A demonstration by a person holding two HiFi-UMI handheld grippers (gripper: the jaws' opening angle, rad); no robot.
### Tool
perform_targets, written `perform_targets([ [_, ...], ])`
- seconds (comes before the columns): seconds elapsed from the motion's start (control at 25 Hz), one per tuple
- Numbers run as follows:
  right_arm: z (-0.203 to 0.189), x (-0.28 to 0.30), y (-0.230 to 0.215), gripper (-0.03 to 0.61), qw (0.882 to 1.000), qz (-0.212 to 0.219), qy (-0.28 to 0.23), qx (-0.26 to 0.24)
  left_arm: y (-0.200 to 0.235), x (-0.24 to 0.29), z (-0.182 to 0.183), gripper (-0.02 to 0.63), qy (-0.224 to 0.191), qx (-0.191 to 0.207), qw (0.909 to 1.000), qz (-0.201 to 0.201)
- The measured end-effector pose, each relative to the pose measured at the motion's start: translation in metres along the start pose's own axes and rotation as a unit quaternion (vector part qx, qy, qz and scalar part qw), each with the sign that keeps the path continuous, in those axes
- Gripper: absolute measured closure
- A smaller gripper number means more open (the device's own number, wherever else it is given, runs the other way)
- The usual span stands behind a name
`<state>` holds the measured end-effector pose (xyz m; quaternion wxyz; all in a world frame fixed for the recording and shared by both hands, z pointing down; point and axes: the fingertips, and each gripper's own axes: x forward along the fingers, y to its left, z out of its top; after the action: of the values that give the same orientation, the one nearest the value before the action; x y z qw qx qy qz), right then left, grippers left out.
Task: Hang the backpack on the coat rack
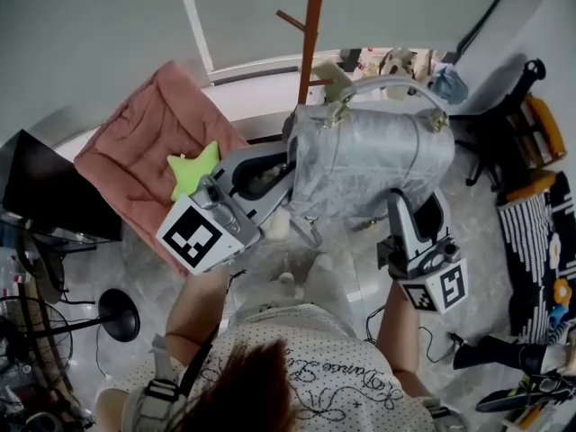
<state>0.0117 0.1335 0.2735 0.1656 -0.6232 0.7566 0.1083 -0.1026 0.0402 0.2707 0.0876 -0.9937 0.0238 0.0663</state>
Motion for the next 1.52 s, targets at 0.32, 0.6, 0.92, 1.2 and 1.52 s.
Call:
perform_targets([
  [0.32,-0.018,0.021,-0.033,0.371,0.999,0.036,-0.006,0.014,0.021,0.020,-0.016,0.577,0.008,0.009,0.9993,0.036],
  [0.6,-0.025,0.080,-0.125,0.373,0.997,0.073,-0.002,0.037,0.082,0.096,-0.024,0.577,0.023,0.011,0.9965,0.080],
  [0.92,-0.022,0.113,-0.189,0.373,0.990,0.130,-0.008,0.050,0.105,0.147,-0.021,0.578,0.027,0.029,0.9898,0.137],
  [1.2,-0.030,0.137,-0.218,0.373,0.986,0.153,-0.002,0.065,0.125,0.168,-0.026,0.578,0.037,0.025,0.9843,0.171],
  [1.52,-0.048,0.181,-0.240,0.373,0.986,0.153,0.003,0.068,0.174,0.181,-0.038,0.578,0.042,0.018,0.9839,0.173],
])
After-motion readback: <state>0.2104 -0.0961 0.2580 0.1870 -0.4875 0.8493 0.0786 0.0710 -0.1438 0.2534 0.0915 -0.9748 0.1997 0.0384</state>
